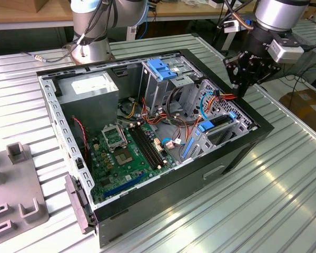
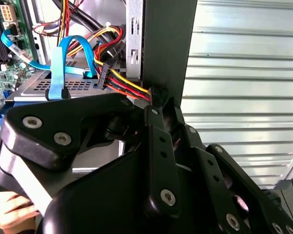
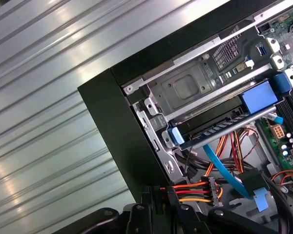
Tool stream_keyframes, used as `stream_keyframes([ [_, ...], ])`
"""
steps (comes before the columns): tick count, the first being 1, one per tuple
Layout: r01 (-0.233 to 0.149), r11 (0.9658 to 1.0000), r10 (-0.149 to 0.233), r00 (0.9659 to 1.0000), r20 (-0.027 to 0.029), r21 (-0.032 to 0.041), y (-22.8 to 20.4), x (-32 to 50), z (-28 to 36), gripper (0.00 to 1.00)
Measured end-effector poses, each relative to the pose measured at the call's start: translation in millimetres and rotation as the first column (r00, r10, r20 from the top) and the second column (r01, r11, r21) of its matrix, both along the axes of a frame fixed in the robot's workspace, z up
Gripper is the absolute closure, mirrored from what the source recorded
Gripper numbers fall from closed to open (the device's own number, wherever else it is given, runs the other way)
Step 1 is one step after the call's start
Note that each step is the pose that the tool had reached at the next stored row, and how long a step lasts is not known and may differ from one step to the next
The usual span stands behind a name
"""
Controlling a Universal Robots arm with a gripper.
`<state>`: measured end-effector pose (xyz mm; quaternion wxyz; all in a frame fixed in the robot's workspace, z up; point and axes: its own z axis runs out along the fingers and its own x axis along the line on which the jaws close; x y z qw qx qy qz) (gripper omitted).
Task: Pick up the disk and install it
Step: 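Insert the first disk wire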
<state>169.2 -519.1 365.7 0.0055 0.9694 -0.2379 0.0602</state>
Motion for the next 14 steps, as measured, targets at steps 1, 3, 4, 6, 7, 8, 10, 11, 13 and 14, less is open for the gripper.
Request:
stream_keyframes([
  [1, 0.000, 1.0000, 0.000, 1.0000, 0.0000, -0.0001, 0.0, 0.0, 0.0, 0.75],
  [3, 0.000, 1.0000, 0.000, 1.0000, 0.0000, -0.0003, -0.1, 0.0, 0.1, 0.75],
  [4, 0.000, 1.0000, 0.000, 1.0000, 0.0000, -0.0003, -0.3, 0.0, 0.1, 0.75],
  [6, 0.000, 1.0000, 0.000, 1.0000, 0.0000, -0.0001, -0.6, 0.0, -0.1, 0.75],
  [7, 0.000, 1.0000, 0.000, 1.0000, 0.0000, 0.0000, -0.7, 0.0, -0.1, 0.75],
  [8, 0.000, 1.0000, 0.000, 1.0000, 0.0000, 0.0000, -0.7, 0.1, -0.1, 0.76],
  [10, 0.000, 1.0000, 0.000, 1.0000, 0.0000, -0.0002, -0.9, 0.1, -0.1, 0.83],
  [11, 0.000, 1.0000, 0.000, 1.0000, 0.0000, -0.0002, -0.9, 0.1, 0.1, 0.84],
  [13, 0.002, 1.0000, -0.002, 1.0000, 0.0000, -0.0001, -0.9, 0.1, 2.2, 0.84],
  [14, 0.005, 1.0000, -0.005, 1.0000, -0.0001, -0.0001, -0.9, 0.1, 3.3, 0.84],
])
